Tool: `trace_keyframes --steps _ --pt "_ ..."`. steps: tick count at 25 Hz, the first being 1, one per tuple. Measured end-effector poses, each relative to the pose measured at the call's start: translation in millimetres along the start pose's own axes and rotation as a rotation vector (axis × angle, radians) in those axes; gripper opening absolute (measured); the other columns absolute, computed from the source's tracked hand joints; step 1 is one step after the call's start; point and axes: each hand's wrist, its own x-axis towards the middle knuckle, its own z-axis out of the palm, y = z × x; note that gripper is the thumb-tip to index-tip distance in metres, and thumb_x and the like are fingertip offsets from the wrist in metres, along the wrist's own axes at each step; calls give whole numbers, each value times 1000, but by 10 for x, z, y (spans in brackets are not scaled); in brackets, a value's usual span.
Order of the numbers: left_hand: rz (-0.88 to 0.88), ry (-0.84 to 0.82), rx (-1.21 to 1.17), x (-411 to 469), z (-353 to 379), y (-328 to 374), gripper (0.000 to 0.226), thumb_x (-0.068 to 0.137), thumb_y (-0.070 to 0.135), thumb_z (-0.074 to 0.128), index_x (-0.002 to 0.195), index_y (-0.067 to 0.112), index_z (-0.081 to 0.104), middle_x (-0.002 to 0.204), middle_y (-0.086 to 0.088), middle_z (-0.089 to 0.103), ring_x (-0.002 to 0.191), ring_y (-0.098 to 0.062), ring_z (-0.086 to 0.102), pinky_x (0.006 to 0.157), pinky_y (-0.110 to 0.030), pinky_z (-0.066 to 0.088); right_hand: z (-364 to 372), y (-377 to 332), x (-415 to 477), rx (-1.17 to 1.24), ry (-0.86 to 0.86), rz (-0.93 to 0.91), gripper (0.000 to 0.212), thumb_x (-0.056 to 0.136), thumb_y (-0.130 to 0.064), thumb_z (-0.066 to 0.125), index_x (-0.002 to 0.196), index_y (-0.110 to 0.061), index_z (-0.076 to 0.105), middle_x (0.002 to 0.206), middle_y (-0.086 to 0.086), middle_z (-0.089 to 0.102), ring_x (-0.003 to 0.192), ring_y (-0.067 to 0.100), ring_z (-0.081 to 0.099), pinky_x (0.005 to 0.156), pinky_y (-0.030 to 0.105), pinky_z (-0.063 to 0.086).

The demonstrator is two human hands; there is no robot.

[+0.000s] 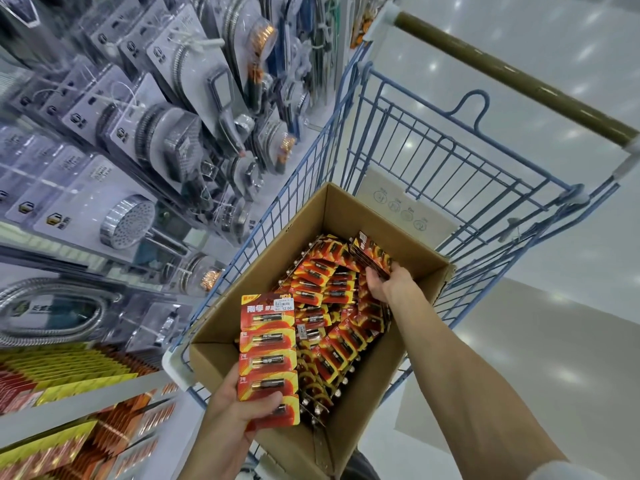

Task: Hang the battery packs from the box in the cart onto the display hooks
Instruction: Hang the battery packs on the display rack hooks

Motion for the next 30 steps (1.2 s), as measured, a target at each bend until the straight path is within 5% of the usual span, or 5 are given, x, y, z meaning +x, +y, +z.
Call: trace_keyframes --steps 5,11,15,22,30 --pt "-9 27 10 0 -57 -95 112 24 7 98 131 16 66 112 -22 76 106 -43 72 82 -52 60 -56 7 258 368 28 67 53 96 -8 70 145 -4 47 138 22 52 122 38 62 92 47 60" --pt "-3 64 15 -46 -60 -144 111 22 8 99 129 18 67 110 -19 77 105 -42 72 88 -55 59 -233 226 238 30 -65 -58 62 87 0 76 143 -10 53 114 17 71 98 26 74 77 38 65" --pt "23 70 -26 -124 -82 -149 121 9 15 104 125 15 69 109 -22 77 104 -44 72 83 -51 59 -334 354 272 -54 -141 -164 74 83 -1 80 148 -16 46 118 13 72 99 23 75 90 40 62" --pt "135 159 -208 -346 -92 -75 57 72 17 77 129 15 67 107 -15 79 87 -32 77 64 -40 61 -606 548 -213 -300 -438 -281 57 85 4 74 136 -12 53 125 15 70 103 23 76 78 27 62" --pt "372 225 -369 -1154 -496 247 37 88 25 68 124 18 69 105 -12 80 80 -28 79 63 -40 61 -684 1096 -1776 -439 -908 -223 52 85 -7 68 134 -17 56 124 12 71 113 30 71 87 38 63"
